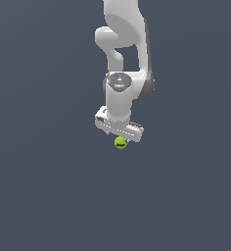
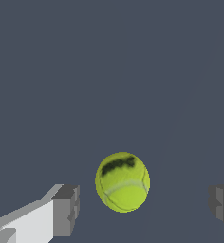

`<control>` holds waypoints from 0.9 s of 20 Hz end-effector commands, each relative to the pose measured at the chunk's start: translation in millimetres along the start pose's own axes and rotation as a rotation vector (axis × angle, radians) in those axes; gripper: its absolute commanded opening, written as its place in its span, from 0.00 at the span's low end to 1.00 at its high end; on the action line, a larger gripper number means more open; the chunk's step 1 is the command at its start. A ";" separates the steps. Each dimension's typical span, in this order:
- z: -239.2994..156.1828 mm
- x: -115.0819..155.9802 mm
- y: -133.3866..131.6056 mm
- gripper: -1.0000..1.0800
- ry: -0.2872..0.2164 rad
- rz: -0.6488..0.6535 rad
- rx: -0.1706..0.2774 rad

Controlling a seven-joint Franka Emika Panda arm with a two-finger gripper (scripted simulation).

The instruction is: Pick up the object and move it to a goal position.

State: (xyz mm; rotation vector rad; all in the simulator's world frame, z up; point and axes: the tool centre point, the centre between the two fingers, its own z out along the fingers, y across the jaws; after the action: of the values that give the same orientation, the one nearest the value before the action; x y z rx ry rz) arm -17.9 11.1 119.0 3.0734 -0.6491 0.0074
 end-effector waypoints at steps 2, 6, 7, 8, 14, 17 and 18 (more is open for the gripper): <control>8.4 -7.6 -2.5 0.96 -0.002 0.088 0.000; 16.1 -14.9 -4.6 0.96 -0.003 0.170 0.000; 17.7 -16.5 -5.0 0.96 -0.003 0.187 0.000; 19.2 -17.9 -5.3 0.96 -0.004 0.203 0.000; 25.5 -24.1 -6.6 0.96 -0.004 0.273 -0.001; 27.1 -25.6 -6.9 0.96 -0.005 0.290 -0.001; 27.4 -25.9 -7.0 0.96 -0.005 0.293 -0.001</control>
State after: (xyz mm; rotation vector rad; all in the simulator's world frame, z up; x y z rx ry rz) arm -38.2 27.6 92.1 2.9507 -1.0785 -0.0003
